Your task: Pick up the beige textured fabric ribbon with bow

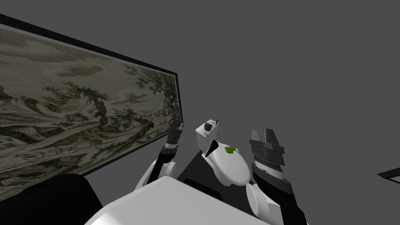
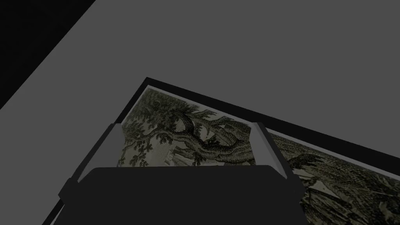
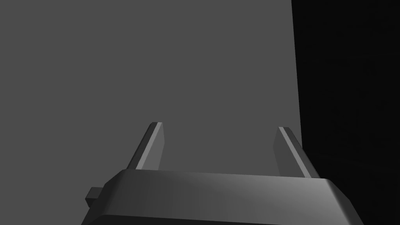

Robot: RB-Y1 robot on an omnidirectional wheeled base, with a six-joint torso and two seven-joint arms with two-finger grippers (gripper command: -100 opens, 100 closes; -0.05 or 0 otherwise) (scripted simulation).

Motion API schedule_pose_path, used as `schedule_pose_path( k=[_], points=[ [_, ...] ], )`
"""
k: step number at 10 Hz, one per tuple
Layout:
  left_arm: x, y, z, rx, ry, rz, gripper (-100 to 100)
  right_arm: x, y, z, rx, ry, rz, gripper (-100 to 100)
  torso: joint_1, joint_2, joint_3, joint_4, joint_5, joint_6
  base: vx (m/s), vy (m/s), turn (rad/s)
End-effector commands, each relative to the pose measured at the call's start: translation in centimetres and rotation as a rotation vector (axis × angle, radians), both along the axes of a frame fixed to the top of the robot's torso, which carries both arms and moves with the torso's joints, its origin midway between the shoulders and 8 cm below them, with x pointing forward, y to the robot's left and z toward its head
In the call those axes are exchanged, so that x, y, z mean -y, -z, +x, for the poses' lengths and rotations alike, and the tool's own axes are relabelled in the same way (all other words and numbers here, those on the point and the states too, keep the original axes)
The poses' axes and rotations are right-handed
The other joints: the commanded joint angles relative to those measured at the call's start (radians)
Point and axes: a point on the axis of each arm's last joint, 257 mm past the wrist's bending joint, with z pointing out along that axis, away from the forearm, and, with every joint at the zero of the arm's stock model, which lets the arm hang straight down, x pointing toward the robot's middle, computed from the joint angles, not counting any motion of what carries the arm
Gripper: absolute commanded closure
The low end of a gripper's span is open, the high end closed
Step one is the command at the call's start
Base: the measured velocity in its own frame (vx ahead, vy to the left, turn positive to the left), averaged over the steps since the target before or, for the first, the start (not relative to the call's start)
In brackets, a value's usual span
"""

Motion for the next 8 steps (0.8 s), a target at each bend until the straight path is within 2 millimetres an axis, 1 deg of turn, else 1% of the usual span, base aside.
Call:
schedule_pose_path(
  k=[1,3,4,6,7,8],
  points=[
    [0.2,0.9,0.7,-0.027,0.015,0.028,-100,0.0,0.0,0.0,0.0,0.0,0.0,0,0.0,0.0,0.0,0.0,0.0,0.0,-0.004,-0.018,-0.01],
    [0.3,2.7,2.2,-0.083,0.031,0.068,-100,0.0,0.0,0.0,0.0,0.0,0.0,0,-0.002,0.0,0.0,0.0,0.0,0.0,-0.011,-0.048,-0.019],
    [0.3,2.7,2.2,-0.083,0.031,0.068,-100,0.0,0.0,0.0,0.0,0.0,0.0,0,-0.003,0.001,0.0,0.0,-0.001,0.0,-0.012,-0.045,-0.003],
    [0.0,5.2,4.4,-0.159,0.038,0.108,-100,0.0,0.0,0.0,0.0,0.0,0.0,0,-0.003,0.001,0.0,0.0,-0.001,0.0,-0.022,-0.053,-0.027],
    [-0.3,6.3,5.6,-0.196,0.038,0.127,-100,0.0,0.0,0.0,0.0,0.0,0.0,0,-0.004,0.001,0.001,0.0,-0.001,0.0,-0.03,-0.094,-0.043],
    [-0.4,6.6,5.6,-0.203,0.037,0.127,-100,0.0,0.0,0.0,0.0,0.0,0.0,0,-0.005,0.001,0.001,0.0,-0.001,0.0,-0.02,-0.074,-0.009]
  ],
)
